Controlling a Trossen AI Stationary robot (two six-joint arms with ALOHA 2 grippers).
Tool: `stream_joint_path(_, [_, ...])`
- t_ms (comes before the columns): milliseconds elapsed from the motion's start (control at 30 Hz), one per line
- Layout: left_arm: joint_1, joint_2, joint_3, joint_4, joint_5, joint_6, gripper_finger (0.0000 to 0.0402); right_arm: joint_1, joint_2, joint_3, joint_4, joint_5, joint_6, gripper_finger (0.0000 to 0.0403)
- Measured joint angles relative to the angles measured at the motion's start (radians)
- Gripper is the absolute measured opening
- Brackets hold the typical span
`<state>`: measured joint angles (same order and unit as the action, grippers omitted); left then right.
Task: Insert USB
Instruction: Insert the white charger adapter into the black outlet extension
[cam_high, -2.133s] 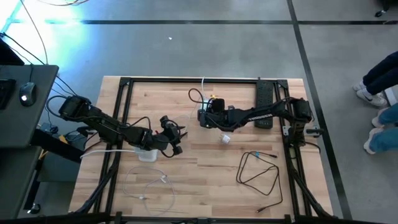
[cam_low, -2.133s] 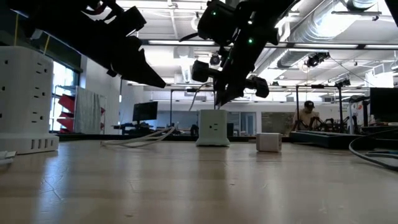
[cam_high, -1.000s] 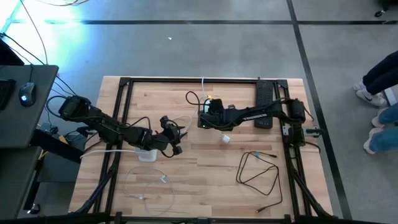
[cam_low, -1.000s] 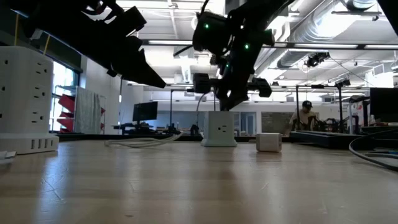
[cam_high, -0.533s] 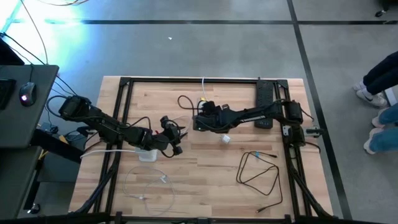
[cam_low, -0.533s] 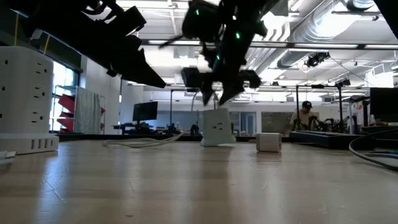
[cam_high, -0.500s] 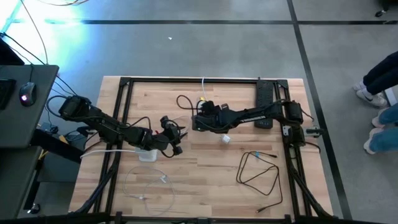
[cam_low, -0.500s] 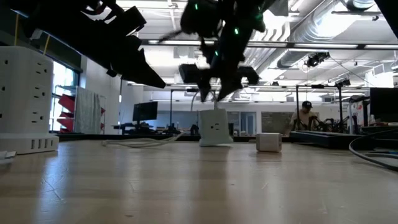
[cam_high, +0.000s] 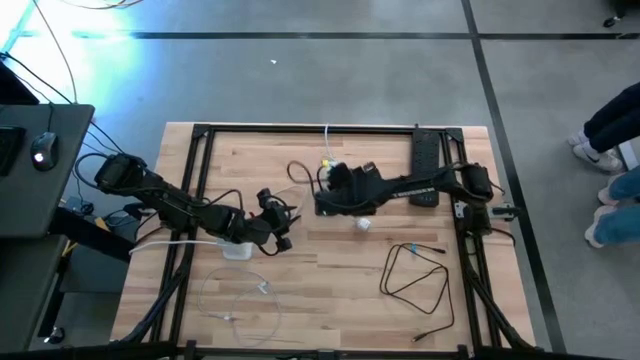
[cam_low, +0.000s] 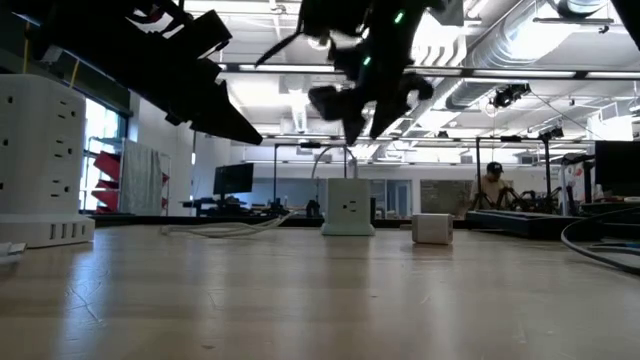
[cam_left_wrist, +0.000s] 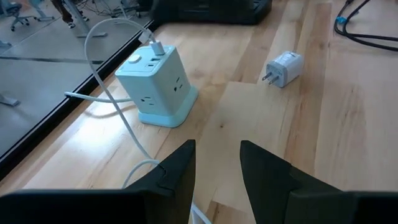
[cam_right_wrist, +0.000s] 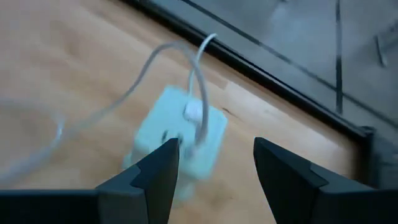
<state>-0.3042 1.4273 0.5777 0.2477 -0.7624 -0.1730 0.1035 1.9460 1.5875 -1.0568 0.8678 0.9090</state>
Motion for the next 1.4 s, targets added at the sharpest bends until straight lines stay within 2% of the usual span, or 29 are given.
stream_joint_path(200, [-0.005,0.000,0.000,0.005,0.005,0.000,0.0103,0.148,-0.078,0.001,-0.144,-0.114,-0.044,0.0192])
stream_joint_path(267, [-0.009,0.000,0.000,0.011,0.011,0.000,0.0103,0.193,-0.091,0.001,-0.165,-0.190,-0.096,0.0192])
stream_joint_path(400, [-0.012,0.000,0.000,0.040,0.029,0.001,0.0103,0.256,-0.092,-0.013,-0.161,-0.384,-0.204,0.0192])
stream_joint_path(500, [-0.012,0.000,0.000,0.060,0.072,0.001,0.0103,0.272,-0.094,-0.087,-0.123,-0.432,-0.257,0.0192])
stream_joint_path(667, [-0.015,0.000,0.000,0.071,0.131,0.010,0.0103,0.228,-0.096,-0.265,-0.027,-0.484,-0.262,0.0192])
stream_joint_path(900, [-0.018,0.000,0.000,0.059,0.133,0.049,0.0103,0.140,-0.096,-0.439,0.211,-0.479,-0.245,0.0193])
stream_joint_path(1100, [-0.018,0.000,0.000,0.054,0.131,0.065,0.0103,0.078,-0.103,-0.467,0.250,-0.500,-0.267,0.0193])
stream_joint_path(1300, [-0.017,0.000,0.000,0.052,0.130,0.065,0.0103,0.012,-0.107,-0.473,0.349,-0.602,-0.402,0.0193])
stream_joint_path(1400, [-0.017,0.000,0.000,0.050,0.130,0.063,0.0103,-0.010,-0.107,-0.473,0.342,-0.619,-0.461,0.0193])
